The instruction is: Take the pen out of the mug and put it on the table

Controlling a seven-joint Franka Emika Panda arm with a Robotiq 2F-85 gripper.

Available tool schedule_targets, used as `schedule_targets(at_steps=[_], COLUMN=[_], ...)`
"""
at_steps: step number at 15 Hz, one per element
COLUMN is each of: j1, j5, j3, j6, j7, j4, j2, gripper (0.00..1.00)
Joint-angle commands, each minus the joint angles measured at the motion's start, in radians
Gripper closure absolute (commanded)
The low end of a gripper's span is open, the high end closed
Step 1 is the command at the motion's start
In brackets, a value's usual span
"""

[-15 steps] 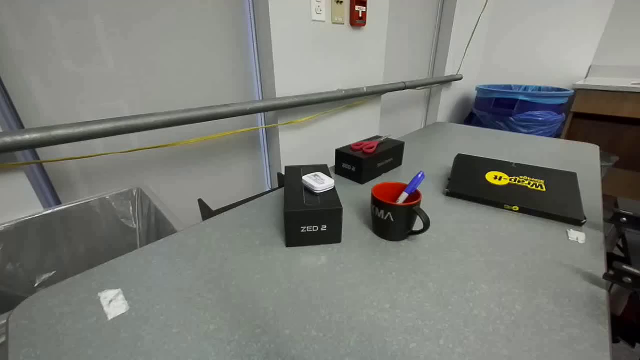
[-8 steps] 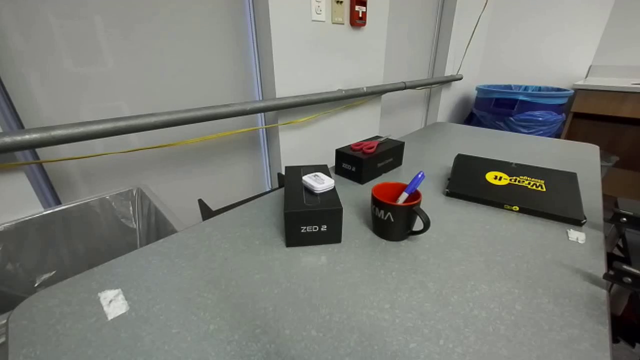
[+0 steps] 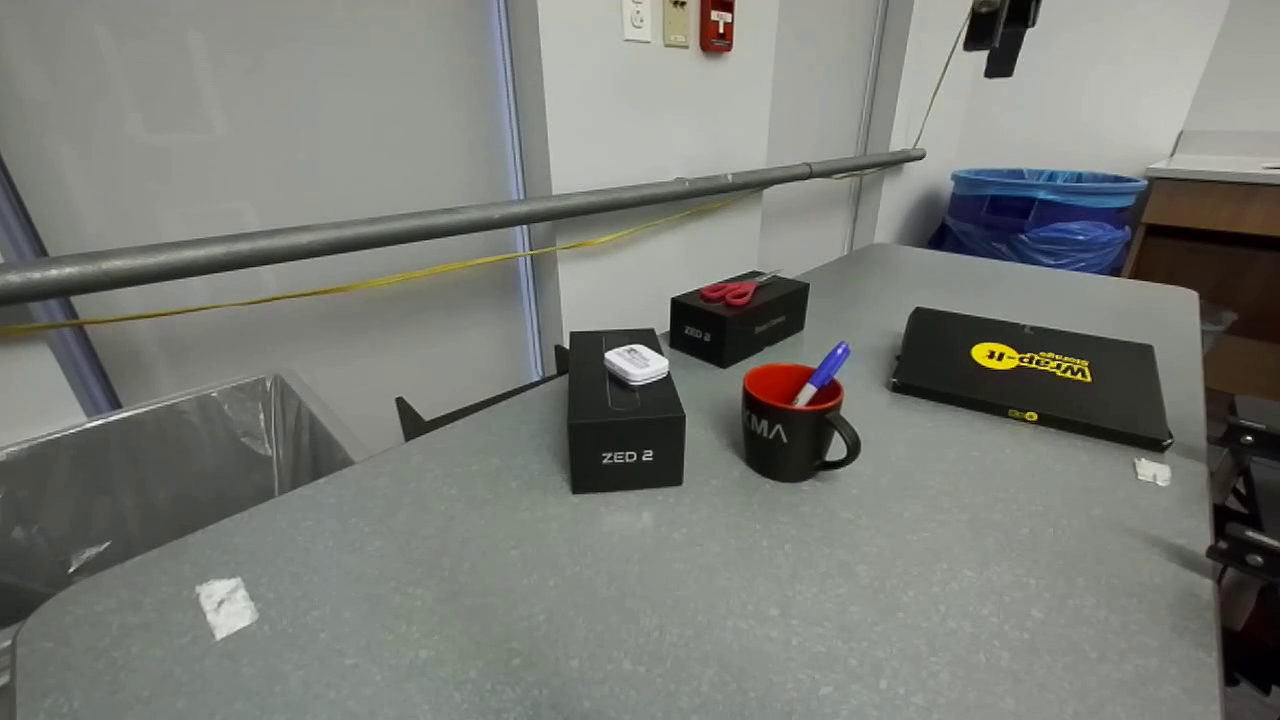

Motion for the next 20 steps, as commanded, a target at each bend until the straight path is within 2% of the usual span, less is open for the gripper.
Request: schedule_targets(at_steps=[1, 2, 9, 16, 20], j1=[0.023, 0.004, 0.015, 0.031, 0.020], j5=[0.053, 0.016, 0.033, 0.080, 0.128], j3=[0.033, 0.038, 0.050, 0.117, 0.168], j6=[-0.025, -0.004, -0.001, 0.162, 0.198], j7=[-0.080, -0.028, -0.064, -0.011, -0.011], j4=[0.018, 0.002, 0.021, 0.100, 0.169], j2=[0.066, 0.045, 0.091, 0.405, 0.545], gripper=[0.00, 0.00, 0.00, 0.00, 0.00])
